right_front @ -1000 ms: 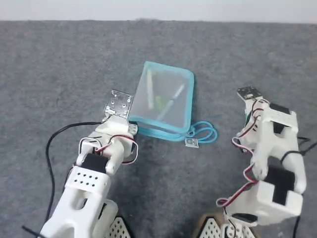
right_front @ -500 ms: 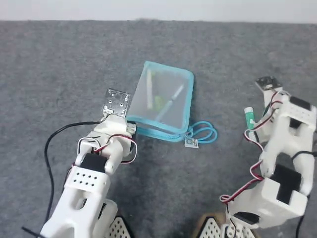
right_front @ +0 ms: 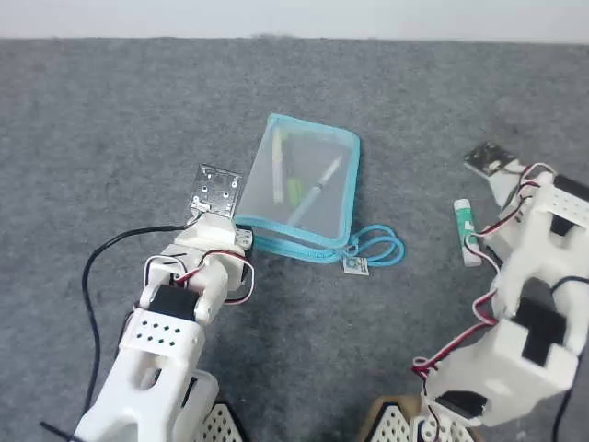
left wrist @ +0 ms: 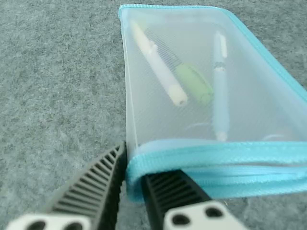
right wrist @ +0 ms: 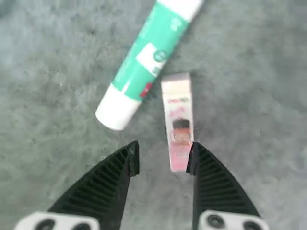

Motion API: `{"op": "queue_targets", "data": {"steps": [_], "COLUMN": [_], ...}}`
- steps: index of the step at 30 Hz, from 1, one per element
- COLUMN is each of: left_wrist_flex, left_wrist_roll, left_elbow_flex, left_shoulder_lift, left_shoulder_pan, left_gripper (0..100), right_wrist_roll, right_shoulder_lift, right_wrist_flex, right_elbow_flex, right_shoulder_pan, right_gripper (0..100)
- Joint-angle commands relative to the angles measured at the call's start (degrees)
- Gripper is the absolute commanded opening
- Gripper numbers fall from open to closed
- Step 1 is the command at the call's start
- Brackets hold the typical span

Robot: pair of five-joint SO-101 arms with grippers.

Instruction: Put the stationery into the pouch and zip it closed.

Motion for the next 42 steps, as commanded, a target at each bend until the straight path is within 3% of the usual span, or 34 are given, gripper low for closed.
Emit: {"op": "queue_targets", "data": {"steps": [1, 13, 22, 26, 31, 42], "left_wrist_flex": [0.0, 0.0, 0.0, 0.0, 0.0, 0.0], "left_wrist_roll": [0.9, 0.9, 0.9, 0.9, 0.9, 0.9], "left_elbow_flex": [-0.9, -0.9, -0.9, -0.9, -0.9, -0.9], "left_shoulder_lift": [-0.4, -0.3, -0.4, -0.3, -0.4, -0.4], "left_shoulder_pan": [-0.4, -0.2, -0.2, -0.2, -0.2, -0.2], "left_gripper": [1, 1, 1, 1, 1, 1], "right_wrist_roll": [2.1, 2.0, 1.4, -4.4, -10.7, -22.3], "right_shoulder_lift": [3.1, 8.5, 8.9, 8.9, 8.7, -4.4], "right_wrist_flex": [-2.7, -6.5, 1.3, 3.8, 0.3, 2.9], "right_elbow_flex": [-2.0, -2.0, -1.7, -1.7, -1.9, -1.6], "right_shoulder_pan": [0.9, 5.8, 9.4, 9.3, 9.0, 3.9], "right_gripper": [17.0, 17.0, 17.1, 16.3, 0.0, 0.6]}}
